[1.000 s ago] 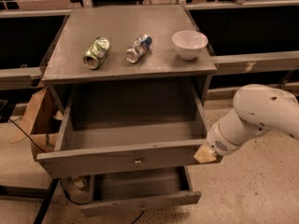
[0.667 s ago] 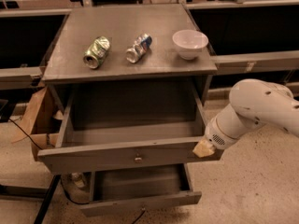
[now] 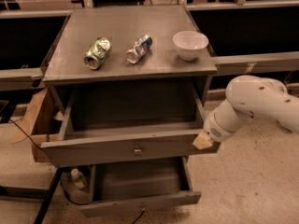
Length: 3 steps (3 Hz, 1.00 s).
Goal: Close top drawer
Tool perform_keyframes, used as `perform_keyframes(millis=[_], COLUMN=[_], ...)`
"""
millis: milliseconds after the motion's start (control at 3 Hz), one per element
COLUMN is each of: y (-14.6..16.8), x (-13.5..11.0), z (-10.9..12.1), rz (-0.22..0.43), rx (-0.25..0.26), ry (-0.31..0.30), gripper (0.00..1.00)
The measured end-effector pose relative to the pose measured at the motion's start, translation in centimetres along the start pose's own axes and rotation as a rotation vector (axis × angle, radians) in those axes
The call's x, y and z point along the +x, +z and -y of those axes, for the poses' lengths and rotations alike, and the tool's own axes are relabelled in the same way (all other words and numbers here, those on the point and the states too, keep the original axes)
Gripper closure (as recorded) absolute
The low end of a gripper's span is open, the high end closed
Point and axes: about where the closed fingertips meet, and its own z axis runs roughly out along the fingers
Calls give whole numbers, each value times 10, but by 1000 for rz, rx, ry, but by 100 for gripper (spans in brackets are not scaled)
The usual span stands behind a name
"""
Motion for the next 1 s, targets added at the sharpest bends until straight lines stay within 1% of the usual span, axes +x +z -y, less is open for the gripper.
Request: perform_keyframes(millis=[333, 1000], y=[7, 17], x=[-6, -34], z=[10, 40], rz=[-2, 17], rx=[10, 40], ry=[2, -9], gripper=[100, 100])
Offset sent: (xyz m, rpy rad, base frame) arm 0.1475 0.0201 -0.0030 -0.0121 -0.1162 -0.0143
